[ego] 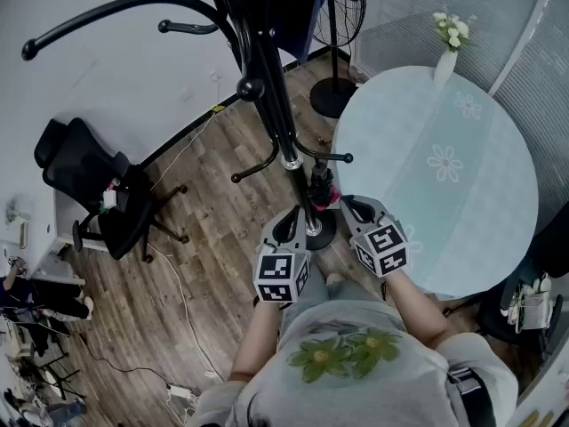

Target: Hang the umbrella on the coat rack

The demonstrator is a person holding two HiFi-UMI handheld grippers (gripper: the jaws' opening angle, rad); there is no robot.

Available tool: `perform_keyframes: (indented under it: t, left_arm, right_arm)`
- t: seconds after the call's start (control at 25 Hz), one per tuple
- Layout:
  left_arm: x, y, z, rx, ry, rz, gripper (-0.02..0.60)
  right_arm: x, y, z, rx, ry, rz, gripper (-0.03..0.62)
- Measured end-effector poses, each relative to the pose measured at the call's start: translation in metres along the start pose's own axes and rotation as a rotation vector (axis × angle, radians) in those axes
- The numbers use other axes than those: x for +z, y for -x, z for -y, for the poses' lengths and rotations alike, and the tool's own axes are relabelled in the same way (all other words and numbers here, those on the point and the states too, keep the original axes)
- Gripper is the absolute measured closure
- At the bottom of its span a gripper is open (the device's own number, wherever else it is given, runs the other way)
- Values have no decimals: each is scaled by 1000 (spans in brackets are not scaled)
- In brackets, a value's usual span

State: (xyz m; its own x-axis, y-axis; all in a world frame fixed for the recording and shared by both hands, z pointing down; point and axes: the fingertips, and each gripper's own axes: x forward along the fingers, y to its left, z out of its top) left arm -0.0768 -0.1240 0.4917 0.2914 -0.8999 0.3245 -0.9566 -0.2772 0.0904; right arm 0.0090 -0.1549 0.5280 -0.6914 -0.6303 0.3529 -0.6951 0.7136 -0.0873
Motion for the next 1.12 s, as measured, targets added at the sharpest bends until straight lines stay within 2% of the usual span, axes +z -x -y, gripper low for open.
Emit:
perform_keyframes:
  t: [0.32,1.12]
  left_arm:
    - [7,3,17,-31,-15,16,580]
    - [11,-4,41,-60,-31,19,580]
  right_arm:
    - [20,21,-12,8,-12,72,595]
    - [16,29,-15,28,9,64,597]
